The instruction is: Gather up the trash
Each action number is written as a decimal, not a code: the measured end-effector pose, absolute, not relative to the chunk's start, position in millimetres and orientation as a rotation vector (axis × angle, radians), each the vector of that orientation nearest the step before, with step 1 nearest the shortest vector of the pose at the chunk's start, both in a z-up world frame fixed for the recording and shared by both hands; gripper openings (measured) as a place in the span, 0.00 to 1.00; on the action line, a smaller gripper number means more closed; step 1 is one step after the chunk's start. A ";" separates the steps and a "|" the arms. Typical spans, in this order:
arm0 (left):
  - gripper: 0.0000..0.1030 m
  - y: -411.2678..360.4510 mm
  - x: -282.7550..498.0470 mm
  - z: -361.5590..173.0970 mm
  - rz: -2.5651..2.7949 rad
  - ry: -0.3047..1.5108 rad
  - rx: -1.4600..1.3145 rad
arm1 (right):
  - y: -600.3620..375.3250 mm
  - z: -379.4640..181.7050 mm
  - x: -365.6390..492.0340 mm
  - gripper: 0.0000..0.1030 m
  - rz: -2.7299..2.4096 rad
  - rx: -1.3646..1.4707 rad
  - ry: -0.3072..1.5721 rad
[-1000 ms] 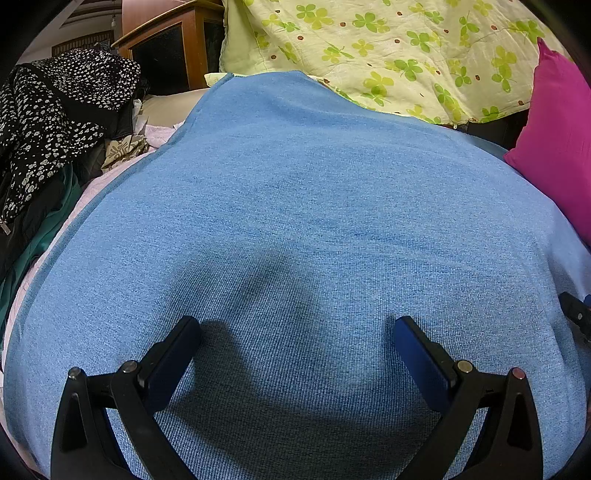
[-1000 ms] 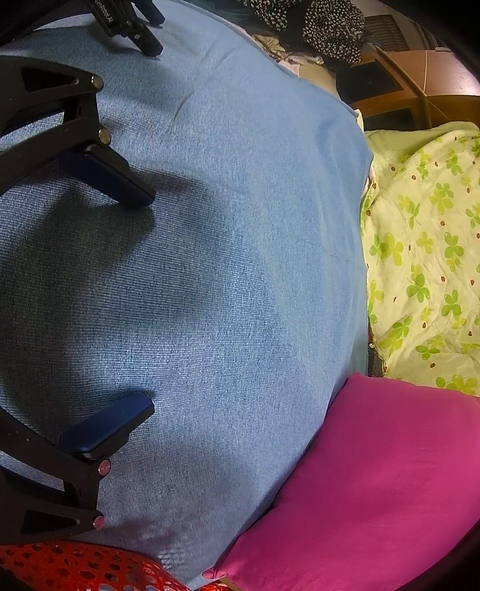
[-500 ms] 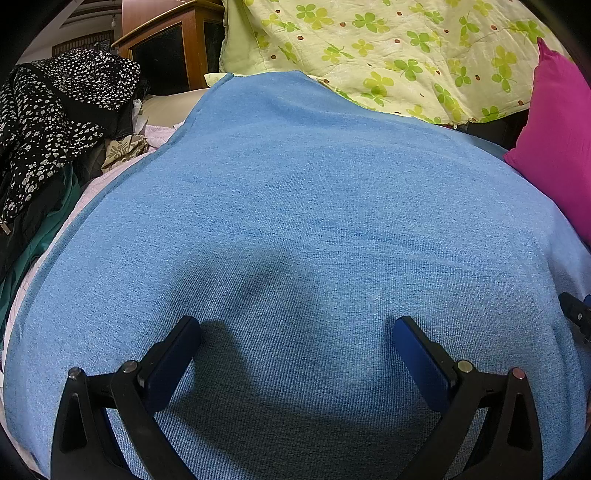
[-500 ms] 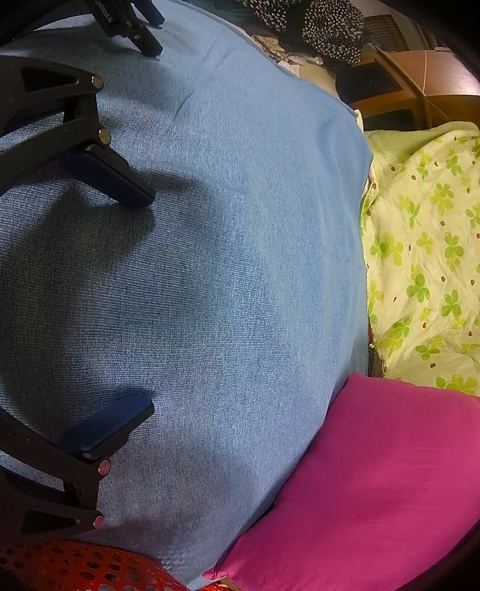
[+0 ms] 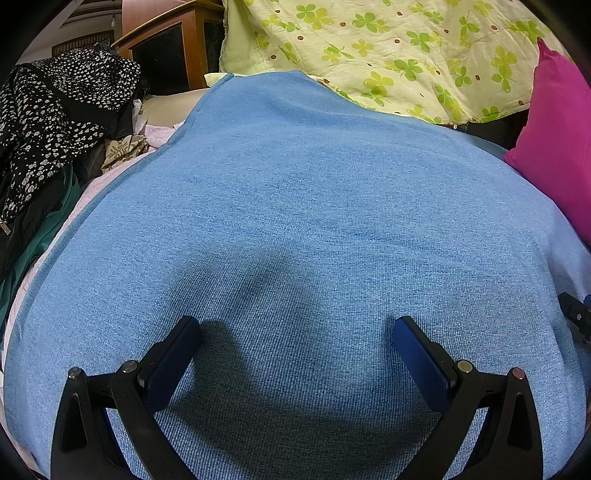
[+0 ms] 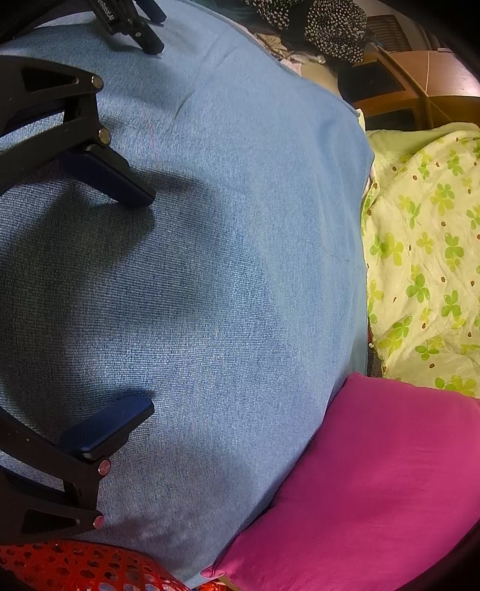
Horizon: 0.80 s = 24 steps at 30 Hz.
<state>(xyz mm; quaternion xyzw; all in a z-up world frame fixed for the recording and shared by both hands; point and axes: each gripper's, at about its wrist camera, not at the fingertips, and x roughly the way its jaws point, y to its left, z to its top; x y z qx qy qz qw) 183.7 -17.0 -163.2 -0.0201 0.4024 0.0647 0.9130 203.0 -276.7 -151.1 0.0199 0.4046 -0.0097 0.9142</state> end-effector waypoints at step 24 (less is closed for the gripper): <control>1.00 -15.3 184.1 -158.1 0.110 0.869 -0.048 | -277.2 -150.5 203.0 1.00 -0.020 0.041 0.834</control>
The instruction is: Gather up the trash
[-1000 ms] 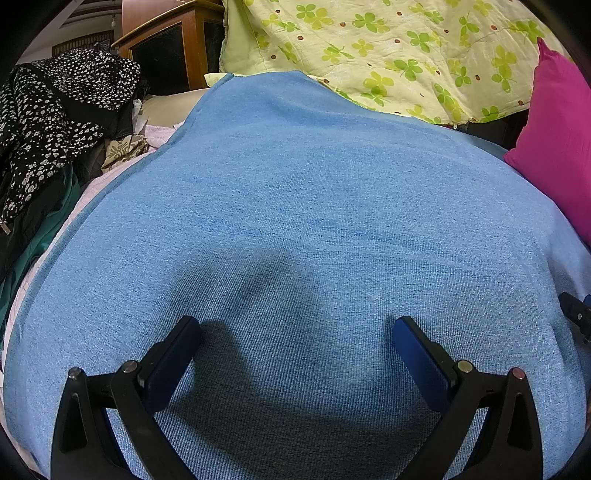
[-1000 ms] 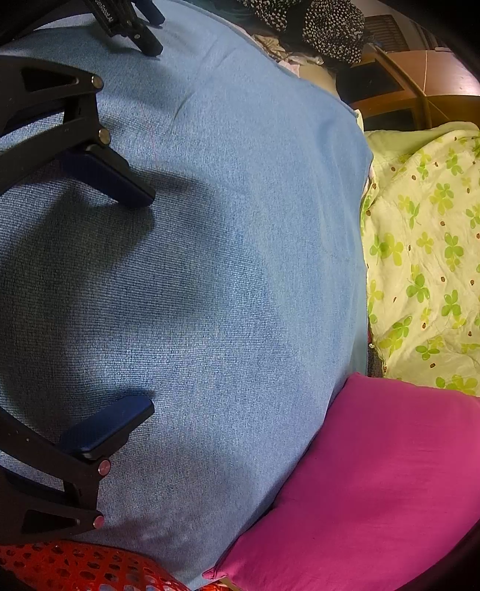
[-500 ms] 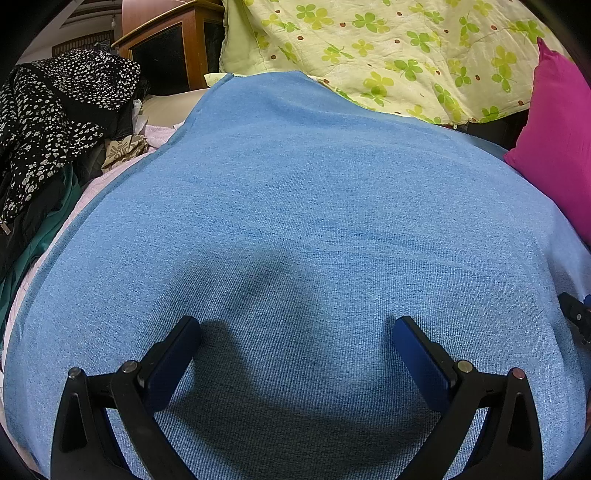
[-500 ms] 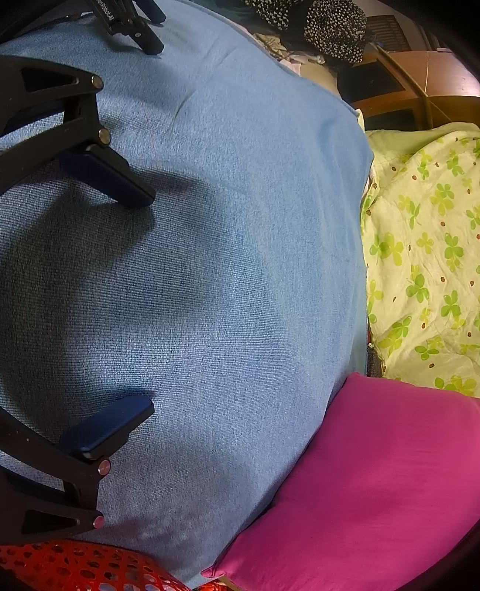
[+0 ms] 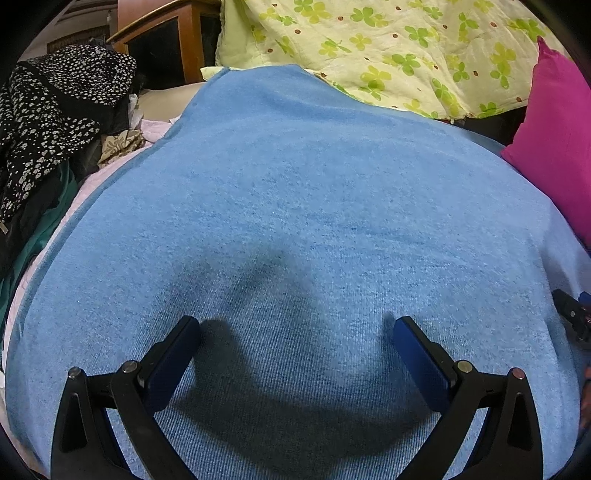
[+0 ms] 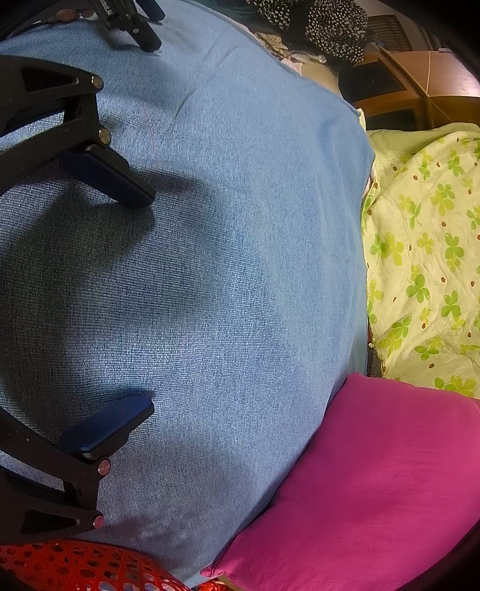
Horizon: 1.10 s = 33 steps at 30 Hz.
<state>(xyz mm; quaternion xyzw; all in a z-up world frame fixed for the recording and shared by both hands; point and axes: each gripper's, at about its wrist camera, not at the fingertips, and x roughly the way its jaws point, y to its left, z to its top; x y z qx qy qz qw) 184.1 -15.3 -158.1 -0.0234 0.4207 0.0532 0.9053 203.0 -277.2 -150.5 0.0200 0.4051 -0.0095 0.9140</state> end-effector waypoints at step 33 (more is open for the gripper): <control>1.00 -15.7 179.3 -153.7 0.034 1.066 -0.067 | -278.6 -149.4 203.0 1.00 -0.042 0.054 0.846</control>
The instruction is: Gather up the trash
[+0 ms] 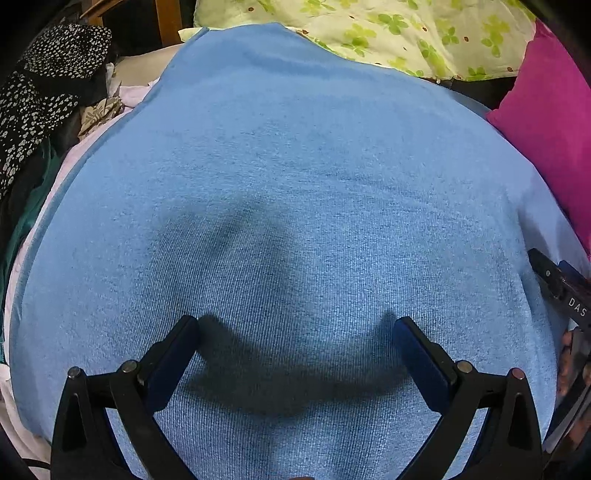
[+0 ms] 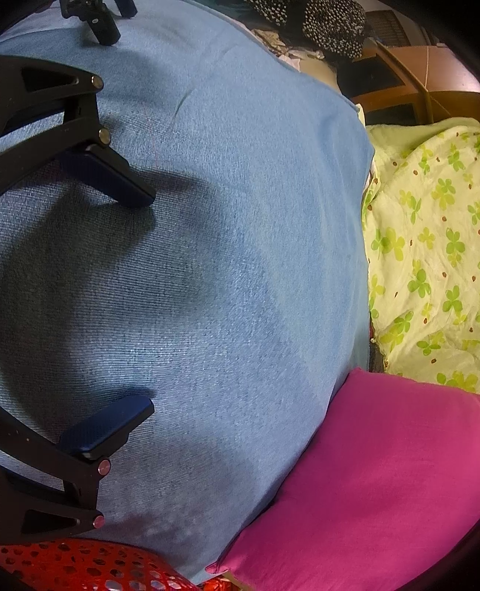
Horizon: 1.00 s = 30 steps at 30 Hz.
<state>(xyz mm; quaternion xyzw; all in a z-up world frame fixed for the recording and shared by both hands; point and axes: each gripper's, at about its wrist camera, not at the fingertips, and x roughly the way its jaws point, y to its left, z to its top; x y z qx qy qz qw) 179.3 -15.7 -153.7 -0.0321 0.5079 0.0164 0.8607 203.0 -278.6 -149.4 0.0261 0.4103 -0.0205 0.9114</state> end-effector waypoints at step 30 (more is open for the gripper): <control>1.00 2.7 163.7 -150.9 0.048 1.082 -0.151 | -264.1 -90.0 130.9 1.00 -0.109 0.105 0.749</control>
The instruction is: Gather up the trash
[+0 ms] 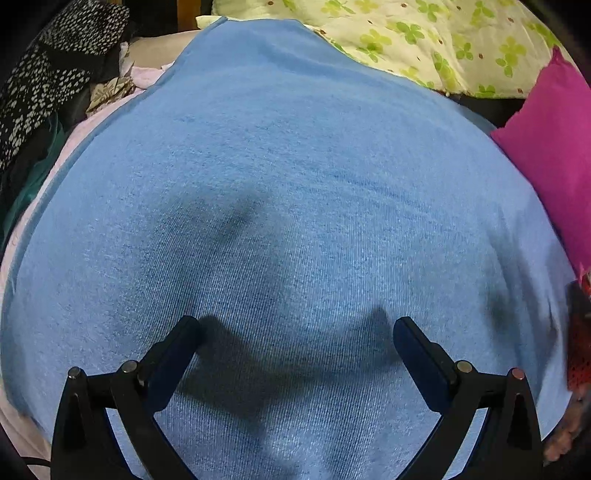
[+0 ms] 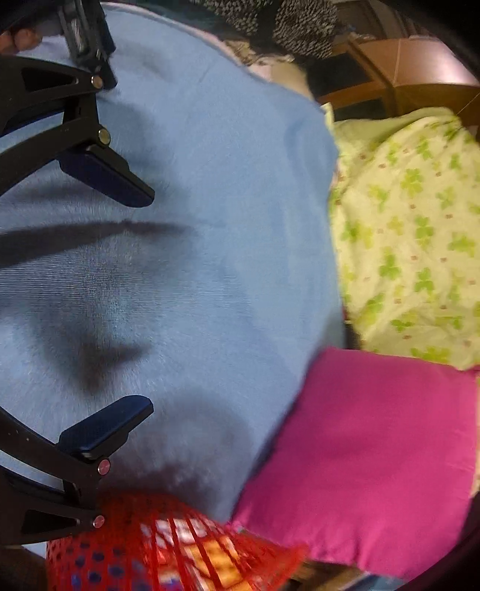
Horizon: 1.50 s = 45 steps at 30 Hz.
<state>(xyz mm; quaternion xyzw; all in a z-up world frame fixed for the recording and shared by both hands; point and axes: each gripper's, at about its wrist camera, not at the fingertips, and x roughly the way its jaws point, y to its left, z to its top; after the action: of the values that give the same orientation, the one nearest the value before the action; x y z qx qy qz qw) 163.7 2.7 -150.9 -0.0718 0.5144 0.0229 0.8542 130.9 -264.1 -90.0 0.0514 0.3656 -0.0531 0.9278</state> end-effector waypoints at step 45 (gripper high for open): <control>1.00 -192.6 -36.4 58.7 -0.346 0.566 0.241 | -389.3 78.3 -163.0 1.00 -0.459 0.191 0.469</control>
<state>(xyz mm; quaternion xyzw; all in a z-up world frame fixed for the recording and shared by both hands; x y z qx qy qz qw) -36.4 -192.6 58.7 0.1178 0.2771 -0.1695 0.9384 -163.0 -389.3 78.3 0.0939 0.2301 -0.2250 0.9421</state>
